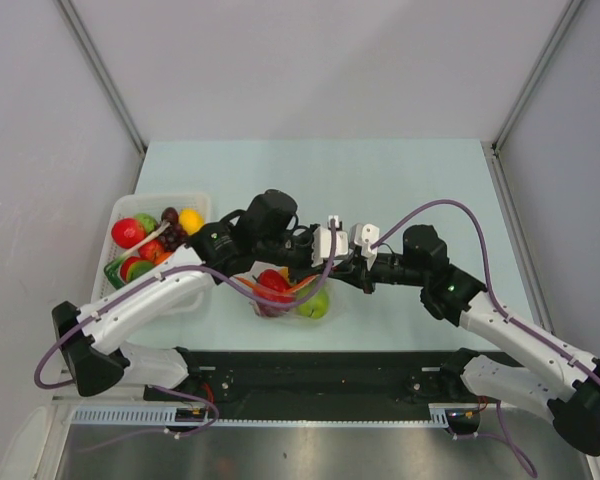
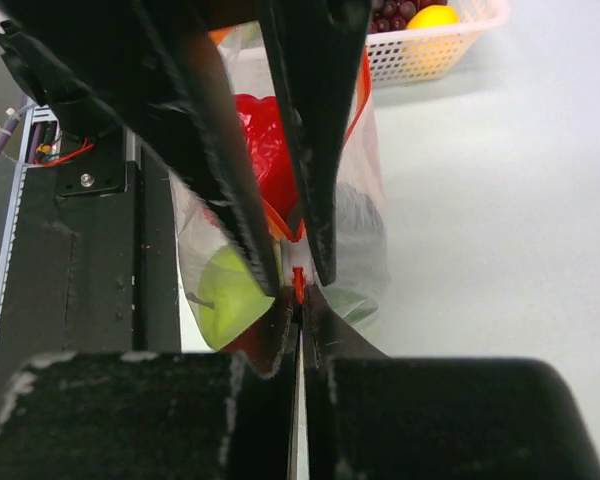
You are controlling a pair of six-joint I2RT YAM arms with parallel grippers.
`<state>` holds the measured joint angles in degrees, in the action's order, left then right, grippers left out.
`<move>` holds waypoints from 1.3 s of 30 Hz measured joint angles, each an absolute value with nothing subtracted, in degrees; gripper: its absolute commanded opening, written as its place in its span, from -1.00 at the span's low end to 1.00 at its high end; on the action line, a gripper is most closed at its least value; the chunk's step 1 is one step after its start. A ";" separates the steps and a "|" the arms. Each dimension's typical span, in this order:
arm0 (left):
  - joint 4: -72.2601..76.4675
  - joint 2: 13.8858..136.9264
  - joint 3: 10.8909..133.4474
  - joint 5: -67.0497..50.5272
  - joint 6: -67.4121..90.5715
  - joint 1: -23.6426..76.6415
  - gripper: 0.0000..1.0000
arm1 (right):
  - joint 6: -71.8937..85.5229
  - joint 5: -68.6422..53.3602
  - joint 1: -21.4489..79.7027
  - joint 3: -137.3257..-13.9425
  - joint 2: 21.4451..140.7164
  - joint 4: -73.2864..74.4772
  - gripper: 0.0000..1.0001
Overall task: Place the food in the zip-top bag and seal the zipper
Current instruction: Zip the zipper food storage bag at the center of the board.
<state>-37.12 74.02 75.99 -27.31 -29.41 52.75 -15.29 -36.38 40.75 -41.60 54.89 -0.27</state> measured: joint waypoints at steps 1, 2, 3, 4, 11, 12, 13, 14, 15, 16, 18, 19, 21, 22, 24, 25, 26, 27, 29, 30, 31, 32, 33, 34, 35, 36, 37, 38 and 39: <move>-37.12 74.26 75.99 -26.98 -29.45 52.75 -0.76 | -15.31 -36.36 40.77 -41.60 54.83 -0.25 -1.00; -37.19 74.41 75.99 -26.79 -29.39 52.75 -0.79 | -15.35 -36.25 40.84 -41.60 54.72 -0.21 -1.00; -37.17 74.48 75.96 -26.68 -29.39 52.75 -0.79 | -15.35 -36.07 40.86 -41.60 54.63 -0.12 -1.00; -37.15 74.48 75.96 -26.57 -29.41 52.75 -0.79 | -15.35 -35.94 40.86 -41.60 54.61 -0.12 -1.00; -36.29 73.47 74.43 -25.93 -29.52 52.53 -0.89 | -16.16 -35.07 40.86 -41.58 53.87 0.80 -1.00; -36.29 73.21 74.19 -25.96 -29.54 52.38 -0.89 | -16.21 -35.07 40.86 -41.58 53.78 0.84 -1.00; -36.29 73.01 74.00 -26.06 -29.54 52.12 -0.90 | -16.21 -34.98 40.86 -41.58 53.67 0.89 -1.00; -36.40 72.82 73.89 -26.17 -29.52 51.68 -0.91 | -16.21 -34.83 40.84 -41.58 53.49 0.95 -1.00; -36.64 72.69 73.82 -26.24 -29.54 51.22 -0.91 | -16.19 -34.65 40.73 -41.58 53.30 0.99 -1.00; -37.10 72.53 73.80 -26.39 -29.54 50.54 -0.91 | -16.05 -34.46 40.49 -41.58 53.08 1.02 -1.00; -37.69 72.03 73.43 -26.70 -29.76 49.21 -0.91 | -15.42 -34.22 39.70 -41.50 52.60 0.93 -1.00; -38.09 71.64 73.08 -26.72 -30.04 48.53 -0.91 | -14.94 -34.13 39.11 -41.36 52.31 0.91 -1.00; -38.98 70.87 72.40 -26.65 -30.59 47.48 -0.91 | -13.98 -34.13 37.87 -41.06 51.72 0.84 -1.00; -39.59 70.39 71.99 -26.57 -31.07 46.85 -0.91 | -13.47 -34.20 36.91 -40.95 51.40 0.82 -1.00; -40.62 69.49 71.35 -26.28 -31.97 45.84 -0.91 | -12.32 -34.39 34.98 -40.71 50.70 0.67 -1.00; -41.19 69.01 71.00 -26.11 -32.42 45.34 -0.90 | -11.86 -34.50 34.06 -40.58 50.37 0.58 -1.00; -41.76 68.51 70.63 -26.00 -32.80 44.82 -0.90 | -11.38 -34.61 33.15 -40.49 50.06 0.58 -1.00; -42.15 68.05 70.22 -25.74 -33.10 44.38 -0.91 | -11.00 -34.76 32.34 -40.47 49.84 0.58 -1.00; -43.11 67.02 69.32 -25.15 -33.85 43.20 -0.91 | -10.35 -35.00 30.48 -40.36 49.36 0.60 -1.00; -43.48 66.61 68.93 -24.73 -34.15 42.70 -0.91 | -10.02 -35.09 29.56 -40.25 49.12 0.60 -1.00; -43.92 66.24 68.55 -24.32 -34.52 42.15 -0.92 | -9.58 -35.14 28.67 -40.16 48.90 0.67 -1.00; -44.10 66.02 68.31 -24.23 -34.65 41.82 -0.92 | -9.17 -35.20 27.92 -40.12 48.77 0.73 -1.00; -44.38 65.82 68.05 -24.08 -34.85 41.41 -0.92 | -8.93 -35.29 27.22 -40.12 48.62 0.86 -1.00; -44.53 65.63 67.81 -23.99 -35.03 40.95 -0.92 | -8.69 -35.35 26.65 -40.12 48.47 1.06 -1.00; -44.73 65.47 67.57 -23.90 -35.14 40.49 -0.92 | -8.56 -35.40 25.96 -40.07 48.25 1.28 -1.00; -44.95 65.23 67.26 -23.81 -35.27 40.03 -0.92 | -8.47 -35.44 25.23 -39.99 47.99 1.54 -1.00; -45.39 65.04 67.05 -23.68 -35.62 39.53 -0.93 | -8.40 -35.46 24.56 -39.83 47.66 1.74 -1.00; -45.67 64.79 66.81 -23.59 -35.99 39.13 -0.93 | -8.38 -35.48 23.92 -39.68 47.31 2.00 -1.00; -45.93 64.42 66.43 -23.51 -36.27 38.59 -0.93 | -8.36 -35.51 23.35 -39.62 46.98 2.42 -1.00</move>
<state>-45.93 64.42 66.43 -23.51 -36.27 38.59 -8.36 -35.51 23.35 -39.62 46.98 2.42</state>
